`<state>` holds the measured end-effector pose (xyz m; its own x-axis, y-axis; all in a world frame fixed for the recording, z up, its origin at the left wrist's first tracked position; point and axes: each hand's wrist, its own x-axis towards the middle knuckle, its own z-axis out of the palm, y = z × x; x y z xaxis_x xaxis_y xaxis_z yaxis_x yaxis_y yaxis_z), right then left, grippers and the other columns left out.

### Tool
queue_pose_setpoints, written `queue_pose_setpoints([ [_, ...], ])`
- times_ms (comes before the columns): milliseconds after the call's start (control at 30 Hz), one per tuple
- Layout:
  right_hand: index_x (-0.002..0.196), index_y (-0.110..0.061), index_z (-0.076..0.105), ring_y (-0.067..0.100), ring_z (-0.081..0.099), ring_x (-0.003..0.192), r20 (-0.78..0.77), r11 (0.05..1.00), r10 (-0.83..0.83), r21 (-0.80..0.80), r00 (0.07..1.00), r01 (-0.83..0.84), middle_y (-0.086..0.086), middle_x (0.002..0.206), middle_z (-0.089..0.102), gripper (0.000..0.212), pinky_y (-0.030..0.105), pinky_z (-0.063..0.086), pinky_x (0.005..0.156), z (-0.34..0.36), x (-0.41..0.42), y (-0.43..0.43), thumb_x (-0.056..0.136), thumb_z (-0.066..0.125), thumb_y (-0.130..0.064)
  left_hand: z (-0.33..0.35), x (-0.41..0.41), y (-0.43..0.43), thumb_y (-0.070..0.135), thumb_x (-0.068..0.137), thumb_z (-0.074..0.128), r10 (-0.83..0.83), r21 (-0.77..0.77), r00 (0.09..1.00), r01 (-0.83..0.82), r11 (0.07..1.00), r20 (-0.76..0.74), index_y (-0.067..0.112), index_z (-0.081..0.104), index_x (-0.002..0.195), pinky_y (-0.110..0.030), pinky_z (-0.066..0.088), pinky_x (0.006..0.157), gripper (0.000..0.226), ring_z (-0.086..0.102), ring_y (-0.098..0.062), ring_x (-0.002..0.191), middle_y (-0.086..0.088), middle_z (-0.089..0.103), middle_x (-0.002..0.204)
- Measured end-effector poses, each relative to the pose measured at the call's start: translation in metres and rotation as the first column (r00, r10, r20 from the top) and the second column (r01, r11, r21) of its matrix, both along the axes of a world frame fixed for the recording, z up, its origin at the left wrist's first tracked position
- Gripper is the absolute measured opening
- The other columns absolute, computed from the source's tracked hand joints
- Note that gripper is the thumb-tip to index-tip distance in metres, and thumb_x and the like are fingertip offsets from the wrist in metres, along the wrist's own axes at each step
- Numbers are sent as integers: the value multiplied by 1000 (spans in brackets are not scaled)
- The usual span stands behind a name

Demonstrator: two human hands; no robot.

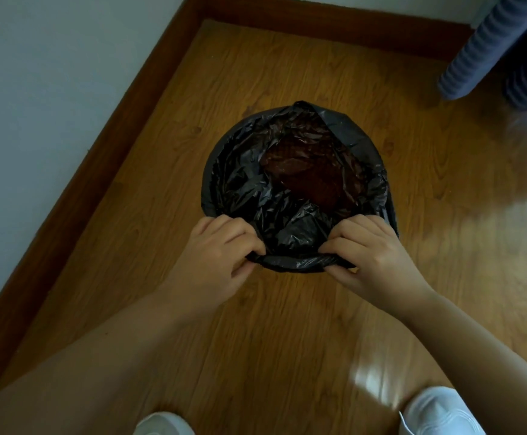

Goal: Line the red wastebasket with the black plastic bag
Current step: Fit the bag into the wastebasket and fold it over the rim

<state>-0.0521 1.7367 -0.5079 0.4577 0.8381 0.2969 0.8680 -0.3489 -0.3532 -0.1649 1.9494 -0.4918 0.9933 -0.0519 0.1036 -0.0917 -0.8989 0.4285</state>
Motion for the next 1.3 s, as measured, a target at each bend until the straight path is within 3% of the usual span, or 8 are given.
queue_pose_setpoints([
  [100,78,-8,68,23,60,72,-7,1000,-8,9,1000,8,6,76,64,7,29,38,73,0,0,4,74,71,-13,0,0,1,18,75,59,11,13,1000,-11,1000,-10,16,64,88,-19,23,83,14,46,-9,90,0,61,89],
  [267,78,-9,68,23,61,71,-17,1000,-10,0,1000,10,5,75,65,12,29,36,75,0,-5,10,76,71,-20,4,0,-15,38,76,59,-34,8,999,34,999,10,13,63,100,-23,28,87,36,46,-14,98,-3,60,97],
  [500,88,-9,67,18,58,83,-31,999,-13,47,999,15,5,83,65,29,34,38,89,2,-12,8,81,62,-37,4,8,-33,29,83,53,-109,-50,993,107,993,-40,10,67,92,-27,34,75,25,55,-15,83,-3,65,88],
  [667,85,-8,67,19,58,80,-47,994,-6,106,999,11,7,82,65,21,33,41,84,3,-17,4,81,63,-28,2,5,-26,29,84,48,-78,-67,995,74,995,-58,11,68,92,-29,33,75,29,49,-9,84,-1,67,87],
  [833,87,-11,70,19,64,77,-88,1000,26,-9,996,-27,3,80,69,28,37,40,88,8,-12,11,82,56,-34,2,5,-16,29,86,45,-91,-31,995,90,995,-50,11,70,91,-29,33,79,31,58,-14,80,0,69,86],
  [1100,89,-10,71,20,66,79,-82,992,57,-109,995,-66,2,81,71,38,34,29,92,13,-8,15,84,45,-37,1,6,-14,32,86,47,-101,-23,995,101,995,-11,7,67,103,-29,32,85,37,48,-13,94,-6,68,95],
  [1300,93,-6,68,18,56,85,-54,1000,19,20,998,-18,7,84,66,33,31,37,85,9,-12,10,85,54,-36,3,5,-25,24,85,51,-79,-52,997,79,996,12,7,69,95,-30,37,76,27,52,-14,86,-5,67,89],
])
